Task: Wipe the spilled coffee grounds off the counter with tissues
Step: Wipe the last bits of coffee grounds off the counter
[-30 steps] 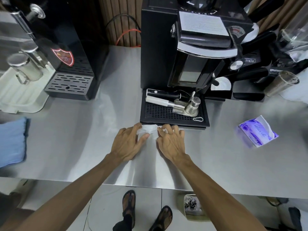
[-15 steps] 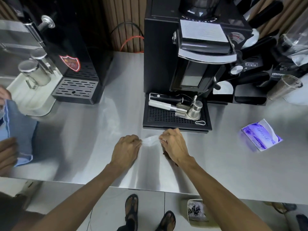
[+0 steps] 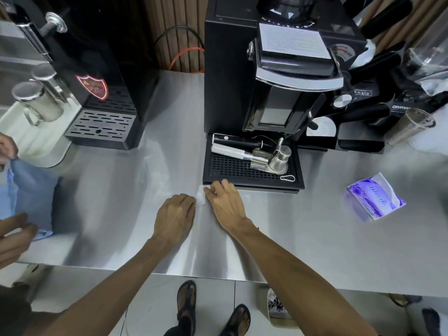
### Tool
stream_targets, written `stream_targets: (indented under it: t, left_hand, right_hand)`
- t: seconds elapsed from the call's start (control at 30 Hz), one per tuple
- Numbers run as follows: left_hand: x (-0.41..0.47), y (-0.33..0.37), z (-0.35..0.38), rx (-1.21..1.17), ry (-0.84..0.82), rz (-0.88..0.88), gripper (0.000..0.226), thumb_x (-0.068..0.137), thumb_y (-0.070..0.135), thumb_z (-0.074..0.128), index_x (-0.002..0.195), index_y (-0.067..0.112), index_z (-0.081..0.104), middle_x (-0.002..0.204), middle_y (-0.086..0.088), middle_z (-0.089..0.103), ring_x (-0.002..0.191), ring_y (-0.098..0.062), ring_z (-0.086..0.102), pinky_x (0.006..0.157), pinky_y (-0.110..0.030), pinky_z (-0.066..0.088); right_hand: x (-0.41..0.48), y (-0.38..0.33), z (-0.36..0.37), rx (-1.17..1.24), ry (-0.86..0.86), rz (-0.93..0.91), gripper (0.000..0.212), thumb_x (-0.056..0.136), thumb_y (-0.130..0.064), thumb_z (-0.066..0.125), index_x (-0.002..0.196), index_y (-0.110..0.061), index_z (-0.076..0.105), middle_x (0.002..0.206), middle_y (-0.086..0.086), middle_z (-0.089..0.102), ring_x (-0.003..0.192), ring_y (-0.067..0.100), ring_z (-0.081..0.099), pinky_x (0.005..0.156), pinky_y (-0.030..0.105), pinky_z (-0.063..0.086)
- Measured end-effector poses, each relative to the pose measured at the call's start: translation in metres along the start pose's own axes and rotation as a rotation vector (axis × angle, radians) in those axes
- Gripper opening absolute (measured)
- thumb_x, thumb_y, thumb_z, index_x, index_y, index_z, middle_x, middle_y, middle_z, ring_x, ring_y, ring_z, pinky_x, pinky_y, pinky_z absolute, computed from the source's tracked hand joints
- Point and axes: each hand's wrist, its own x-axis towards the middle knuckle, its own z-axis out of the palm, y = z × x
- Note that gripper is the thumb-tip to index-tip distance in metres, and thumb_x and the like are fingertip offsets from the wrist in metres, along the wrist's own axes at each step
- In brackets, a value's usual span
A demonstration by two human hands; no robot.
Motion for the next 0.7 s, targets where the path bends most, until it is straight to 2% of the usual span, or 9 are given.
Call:
stream_targets:
  t: [0.13,0.27,0.37,0.53,0.7]
  left_hand:
    - [0.006,0.007,0.001,-0.011,-0.008,0.021,0.010,0.079,0.003,0.073,0.082,0.012,0.069,0.080,-0.002,0.068,0.072,-0.025,0.062,0.067,-0.034,0.051]
    - [0.009,0.010,0.004,-0.012,-0.017,0.037,0.007,0.081,0.006,0.070,0.082,0.013,0.068,0.081,-0.001,0.067,0.072,-0.024,0.061,0.069,-0.034,0.049]
    - [0.013,0.013,0.007,-0.022,-0.022,0.059,0.007,0.079,0.008,0.074,0.082,0.014,0.071,0.081,0.000,0.069,0.073,-0.023,0.063,0.068,-0.033,0.051]
    - [0.023,0.030,0.018,-0.061,-0.056,0.114,0.007,0.080,0.009,0.073,0.080,0.015,0.074,0.086,0.004,0.070,0.075,-0.019,0.064,0.073,-0.029,0.051]
    - [0.032,0.048,0.026,-0.103,-0.070,0.110,0.009,0.079,0.005,0.073,0.082,0.014,0.073,0.086,0.002,0.071,0.078,-0.021,0.065,0.074,-0.029,0.053]
  right_hand:
    - [-0.005,-0.009,-0.002,-0.040,-0.056,0.094,0.034,0.068,-0.009,0.074,0.101,-0.014,0.066,0.085,0.002,0.050,0.075,0.021,0.044,0.064,0.031,0.040]
    - [-0.008,-0.009,-0.005,-0.041,-0.061,0.183,0.021,0.075,-0.010,0.072,0.094,-0.015,0.066,0.087,0.002,0.050,0.074,0.020,0.044,0.063,0.030,0.041]
    - [-0.024,0.011,-0.007,-0.076,-0.079,0.225,0.015,0.085,-0.011,0.063,0.099,-0.014,0.065,0.093,0.002,0.050,0.076,0.020,0.042,0.064,0.030,0.038]
    - [-0.056,0.057,-0.016,-0.086,-0.113,0.272,0.025,0.086,-0.011,0.059,0.110,-0.011,0.065,0.107,0.002,0.052,0.083,0.022,0.043,0.068,0.032,0.045]
    - [-0.065,0.066,-0.025,-0.033,-0.084,0.287,0.030,0.085,-0.010,0.056,0.114,-0.012,0.065,0.117,0.002,0.055,0.093,0.024,0.049,0.069,0.033,0.049]
